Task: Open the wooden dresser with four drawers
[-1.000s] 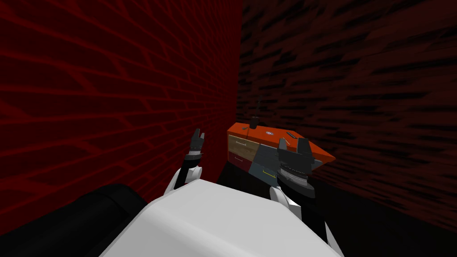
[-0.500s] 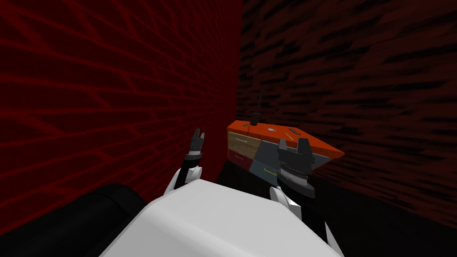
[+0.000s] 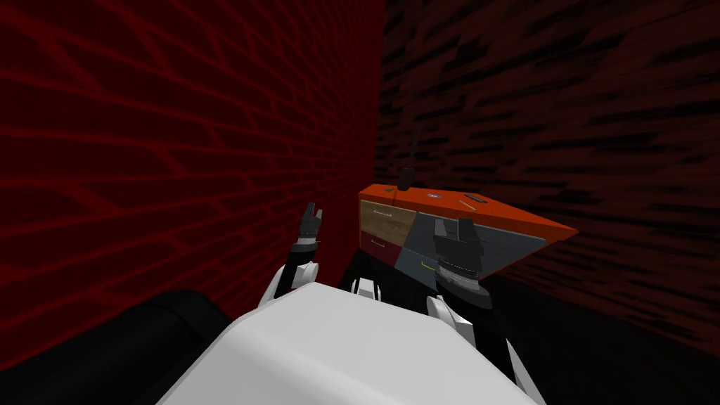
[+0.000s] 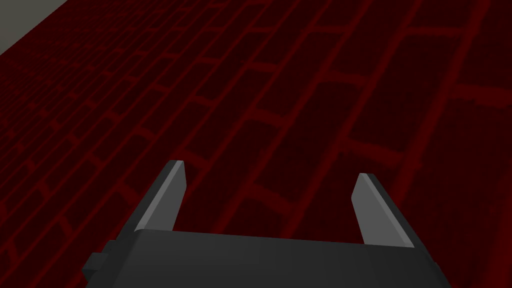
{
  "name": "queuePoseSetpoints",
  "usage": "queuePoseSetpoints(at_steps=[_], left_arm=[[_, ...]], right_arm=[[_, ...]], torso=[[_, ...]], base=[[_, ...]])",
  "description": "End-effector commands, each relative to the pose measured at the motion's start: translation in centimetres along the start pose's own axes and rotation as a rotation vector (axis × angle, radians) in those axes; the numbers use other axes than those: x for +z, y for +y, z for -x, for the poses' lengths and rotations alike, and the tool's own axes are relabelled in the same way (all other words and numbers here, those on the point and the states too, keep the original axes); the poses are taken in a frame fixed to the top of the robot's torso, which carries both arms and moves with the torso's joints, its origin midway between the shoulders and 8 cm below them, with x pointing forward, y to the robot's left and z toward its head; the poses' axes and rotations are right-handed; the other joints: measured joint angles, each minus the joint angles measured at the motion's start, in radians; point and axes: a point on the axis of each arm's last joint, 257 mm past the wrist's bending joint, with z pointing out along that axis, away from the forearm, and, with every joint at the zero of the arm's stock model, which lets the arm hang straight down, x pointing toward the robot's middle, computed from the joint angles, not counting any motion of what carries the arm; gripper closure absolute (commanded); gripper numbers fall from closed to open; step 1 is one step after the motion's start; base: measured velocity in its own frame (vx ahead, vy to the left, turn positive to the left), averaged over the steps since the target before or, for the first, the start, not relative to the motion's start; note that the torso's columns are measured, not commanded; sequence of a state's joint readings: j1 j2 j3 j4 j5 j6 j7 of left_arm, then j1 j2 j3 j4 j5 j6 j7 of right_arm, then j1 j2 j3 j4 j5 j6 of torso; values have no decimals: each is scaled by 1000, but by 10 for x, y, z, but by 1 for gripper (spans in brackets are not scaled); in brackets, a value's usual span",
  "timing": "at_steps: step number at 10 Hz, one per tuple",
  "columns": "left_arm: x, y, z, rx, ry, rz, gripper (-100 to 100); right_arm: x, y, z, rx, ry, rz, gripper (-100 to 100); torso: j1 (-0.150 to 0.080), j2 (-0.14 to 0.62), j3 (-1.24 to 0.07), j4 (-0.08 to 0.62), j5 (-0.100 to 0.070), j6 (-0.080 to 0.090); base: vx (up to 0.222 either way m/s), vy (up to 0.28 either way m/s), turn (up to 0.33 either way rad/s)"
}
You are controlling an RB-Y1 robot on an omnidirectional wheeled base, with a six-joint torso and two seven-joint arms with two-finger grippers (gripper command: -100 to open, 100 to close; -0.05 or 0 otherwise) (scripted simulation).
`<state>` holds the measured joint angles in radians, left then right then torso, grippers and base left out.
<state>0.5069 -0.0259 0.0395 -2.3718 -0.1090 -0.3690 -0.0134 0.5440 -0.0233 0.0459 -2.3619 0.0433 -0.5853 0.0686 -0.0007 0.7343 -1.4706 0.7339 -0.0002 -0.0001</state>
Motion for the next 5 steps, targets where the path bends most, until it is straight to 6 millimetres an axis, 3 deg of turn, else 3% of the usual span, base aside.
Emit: queuePoseSetpoints(at_steps=[1, 5], left_arm=[[0, 0, 0, 0, 0, 0, 0], [0, 0, 0, 0, 0, 0, 0]], right_arm=[[-2, -15, -12, -42, 69, -43, -100], [-20, -78, -32, -205, 220, -201, -100]], torso=[[0, 3, -5, 3, 0, 0], [0, 3, -6, 4, 0, 0]], base=[[-3, -17, 35], [4, -27, 151]])
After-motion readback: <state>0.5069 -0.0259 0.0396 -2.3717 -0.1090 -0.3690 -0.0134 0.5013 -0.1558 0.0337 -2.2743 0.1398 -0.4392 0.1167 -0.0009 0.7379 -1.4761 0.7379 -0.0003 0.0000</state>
